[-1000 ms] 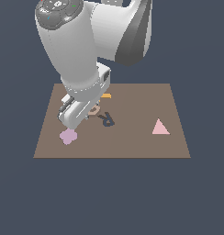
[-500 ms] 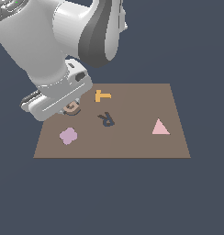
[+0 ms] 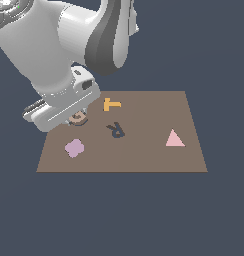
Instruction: Insert a designated object into the corresponding slot on a board.
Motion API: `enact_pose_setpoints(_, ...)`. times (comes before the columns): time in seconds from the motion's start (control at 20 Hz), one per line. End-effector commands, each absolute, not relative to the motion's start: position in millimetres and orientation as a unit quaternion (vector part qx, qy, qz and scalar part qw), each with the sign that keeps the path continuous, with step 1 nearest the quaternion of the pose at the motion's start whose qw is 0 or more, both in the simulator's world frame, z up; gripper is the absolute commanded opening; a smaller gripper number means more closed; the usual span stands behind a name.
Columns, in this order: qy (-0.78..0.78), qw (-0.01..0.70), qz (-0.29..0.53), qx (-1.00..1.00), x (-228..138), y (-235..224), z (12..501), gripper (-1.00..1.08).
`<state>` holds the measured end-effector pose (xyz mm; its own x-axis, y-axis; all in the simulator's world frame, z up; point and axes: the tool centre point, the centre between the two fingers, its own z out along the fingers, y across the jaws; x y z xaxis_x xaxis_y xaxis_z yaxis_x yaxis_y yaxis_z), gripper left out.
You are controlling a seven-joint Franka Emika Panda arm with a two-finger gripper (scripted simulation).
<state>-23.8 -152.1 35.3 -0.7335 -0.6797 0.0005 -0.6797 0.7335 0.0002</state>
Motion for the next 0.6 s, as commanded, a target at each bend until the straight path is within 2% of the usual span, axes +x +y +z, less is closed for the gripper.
enact_pose_setpoints(0.0, -0.931, 0.0, 0.0, 0.365, -23.9, -151.5, 30.8, -1.0)
enact_pose_setpoints(0.05, -0.931, 0.0, 0.0, 0.365, -23.9, -151.5, 30.4, -1.0)
enact_pose_setpoints(0.1, -0.931, 0.0, 0.0, 0.365, -23.9, -151.5, 30.4, 1.0)
enact_pose_setpoints(0.55, -0.931, 0.0, 0.0, 0.365, -23.9, -151.5, 30.4, 1.0)
